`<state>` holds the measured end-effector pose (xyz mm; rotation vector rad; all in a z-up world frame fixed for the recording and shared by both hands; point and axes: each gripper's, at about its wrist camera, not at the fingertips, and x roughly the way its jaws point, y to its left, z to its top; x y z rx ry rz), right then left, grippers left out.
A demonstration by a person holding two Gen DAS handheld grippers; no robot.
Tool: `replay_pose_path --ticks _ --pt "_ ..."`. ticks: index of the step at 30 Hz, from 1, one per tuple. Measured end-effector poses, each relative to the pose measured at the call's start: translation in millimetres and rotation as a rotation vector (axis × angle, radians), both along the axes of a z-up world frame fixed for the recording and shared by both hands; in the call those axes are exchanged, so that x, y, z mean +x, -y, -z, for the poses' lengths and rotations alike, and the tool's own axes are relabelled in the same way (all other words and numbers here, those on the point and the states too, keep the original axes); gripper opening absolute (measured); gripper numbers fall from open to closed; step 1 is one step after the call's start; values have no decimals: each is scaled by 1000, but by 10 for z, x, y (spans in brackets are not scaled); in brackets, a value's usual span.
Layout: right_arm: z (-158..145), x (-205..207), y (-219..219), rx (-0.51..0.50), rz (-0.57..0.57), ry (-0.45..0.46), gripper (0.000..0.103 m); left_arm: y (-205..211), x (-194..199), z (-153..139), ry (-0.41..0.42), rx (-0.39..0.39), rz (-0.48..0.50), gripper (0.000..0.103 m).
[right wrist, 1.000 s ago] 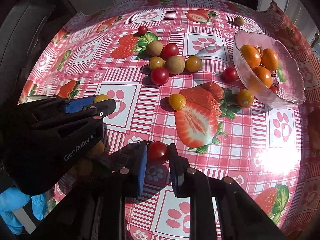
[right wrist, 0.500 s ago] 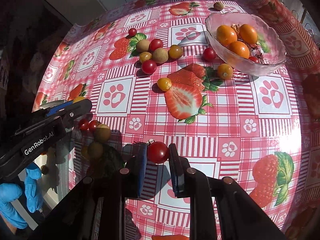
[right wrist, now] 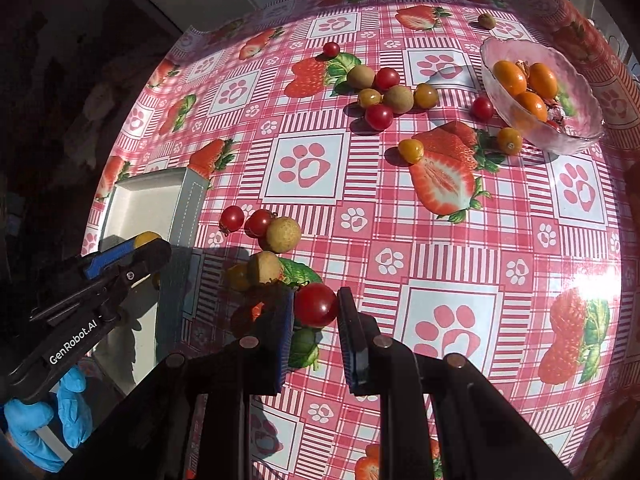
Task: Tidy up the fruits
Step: 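Carry both cherry tomatoes over the white tray and open both tools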
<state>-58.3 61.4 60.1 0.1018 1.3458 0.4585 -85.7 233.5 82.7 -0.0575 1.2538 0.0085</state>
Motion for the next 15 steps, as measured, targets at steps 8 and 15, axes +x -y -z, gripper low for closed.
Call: replay_pose_path --ticks 8,15 --pt "-85 -170 -562 22 -98 1 24 -465 -351 -66 -6 18 -94 24" --pt "-132 -355 -1145 43 -202 -5 24 -880 -663 -66 -19 26 -190 24"
